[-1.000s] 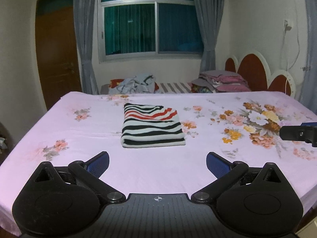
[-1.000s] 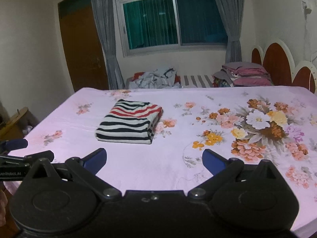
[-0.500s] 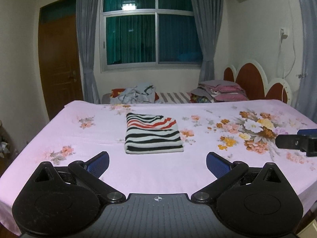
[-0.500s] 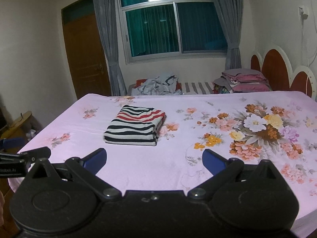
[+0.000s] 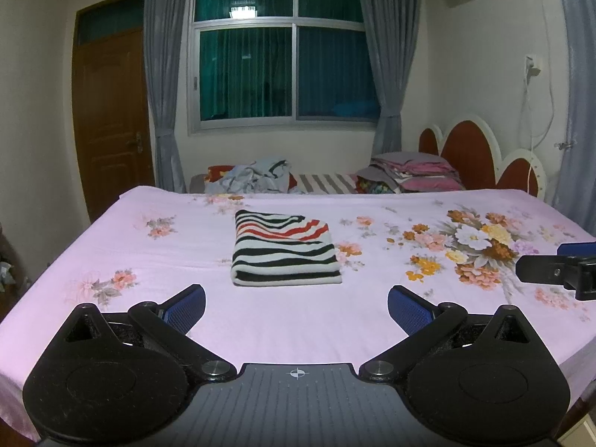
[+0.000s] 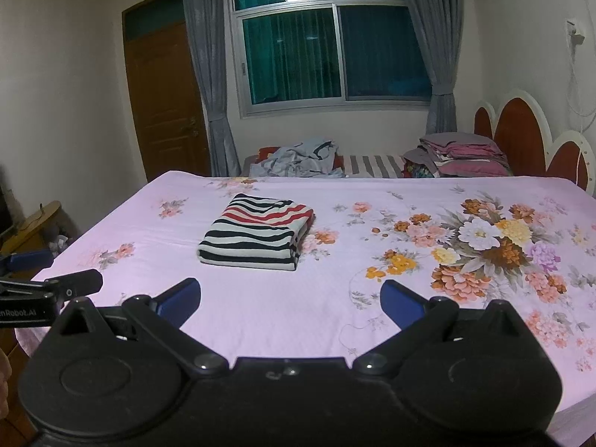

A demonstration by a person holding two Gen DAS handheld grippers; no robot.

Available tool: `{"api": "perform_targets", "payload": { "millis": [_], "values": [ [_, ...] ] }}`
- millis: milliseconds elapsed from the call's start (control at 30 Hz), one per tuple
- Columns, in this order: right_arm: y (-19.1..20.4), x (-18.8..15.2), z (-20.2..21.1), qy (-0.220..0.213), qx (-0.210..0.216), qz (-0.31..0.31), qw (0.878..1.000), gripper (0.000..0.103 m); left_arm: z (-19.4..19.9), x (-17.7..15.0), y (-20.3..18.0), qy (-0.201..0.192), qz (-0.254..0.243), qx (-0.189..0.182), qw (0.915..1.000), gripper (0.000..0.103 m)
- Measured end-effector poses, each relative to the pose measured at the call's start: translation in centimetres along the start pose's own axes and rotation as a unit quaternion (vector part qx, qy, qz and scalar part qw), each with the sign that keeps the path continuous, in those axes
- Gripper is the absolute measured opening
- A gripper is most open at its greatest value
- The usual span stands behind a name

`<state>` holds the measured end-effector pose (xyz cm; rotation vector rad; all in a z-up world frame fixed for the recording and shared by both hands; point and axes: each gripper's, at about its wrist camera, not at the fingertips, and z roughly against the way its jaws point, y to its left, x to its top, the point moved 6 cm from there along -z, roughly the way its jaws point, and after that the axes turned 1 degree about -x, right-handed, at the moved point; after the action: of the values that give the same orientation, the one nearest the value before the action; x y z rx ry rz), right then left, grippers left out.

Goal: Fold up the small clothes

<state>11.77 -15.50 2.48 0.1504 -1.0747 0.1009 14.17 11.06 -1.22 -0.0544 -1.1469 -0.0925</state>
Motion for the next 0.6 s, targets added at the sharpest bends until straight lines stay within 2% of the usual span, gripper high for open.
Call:
{"api": "perform_targets", "payload": {
  "millis": [600],
  "values": [
    [-0.46, 0.07, -0.24, 0.000, 0.000, -0.006, 1.000, 0.103, -0.29, 0.31, -0.17, -0.001, -0.005, -0.004, 1.0000, 0.103]
  ]
}}
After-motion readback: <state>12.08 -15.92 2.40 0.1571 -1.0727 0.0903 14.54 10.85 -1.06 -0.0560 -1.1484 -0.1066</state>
